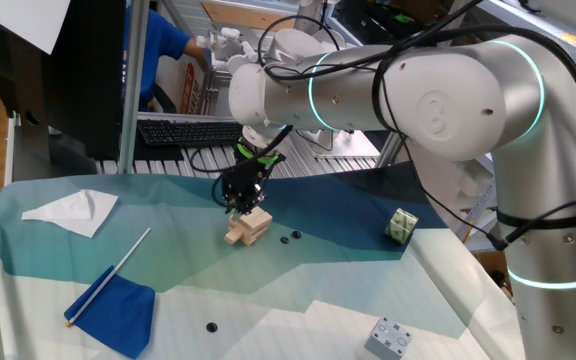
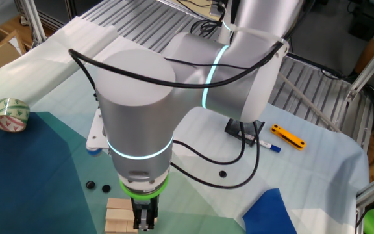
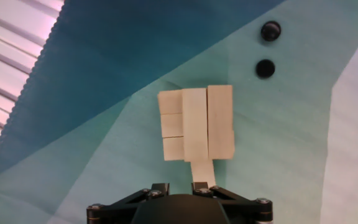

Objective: Play Jenga

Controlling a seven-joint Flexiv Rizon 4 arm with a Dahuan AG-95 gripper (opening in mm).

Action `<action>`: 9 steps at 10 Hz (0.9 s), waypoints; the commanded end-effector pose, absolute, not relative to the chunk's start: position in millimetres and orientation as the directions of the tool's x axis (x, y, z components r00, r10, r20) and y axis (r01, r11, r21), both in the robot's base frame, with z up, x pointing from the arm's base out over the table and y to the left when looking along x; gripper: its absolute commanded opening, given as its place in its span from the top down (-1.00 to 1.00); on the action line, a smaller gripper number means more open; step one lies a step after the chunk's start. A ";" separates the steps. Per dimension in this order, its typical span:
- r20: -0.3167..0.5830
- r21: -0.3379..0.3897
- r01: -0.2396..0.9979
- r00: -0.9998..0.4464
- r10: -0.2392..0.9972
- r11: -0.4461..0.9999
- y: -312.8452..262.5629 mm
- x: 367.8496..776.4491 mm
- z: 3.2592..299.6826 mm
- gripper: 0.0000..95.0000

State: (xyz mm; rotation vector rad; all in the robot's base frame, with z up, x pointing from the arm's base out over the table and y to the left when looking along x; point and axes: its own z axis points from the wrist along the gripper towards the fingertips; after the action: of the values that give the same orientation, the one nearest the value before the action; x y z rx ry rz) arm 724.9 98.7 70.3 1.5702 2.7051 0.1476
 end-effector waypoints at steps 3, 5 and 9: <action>0.031 0.085 0.854 -0.517 0.855 0.513 96.3 723.1 66.8 0.60; 0.028 0.088 0.848 -0.527 0.850 0.523 95.3 719.5 62.8 0.60; 0.025 0.091 0.836 -0.545 0.838 0.541 92.2 713.6 56.3 0.60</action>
State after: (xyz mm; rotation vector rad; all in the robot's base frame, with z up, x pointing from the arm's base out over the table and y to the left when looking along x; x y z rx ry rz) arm 712.0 91.0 56.2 1.4861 2.7399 0.1492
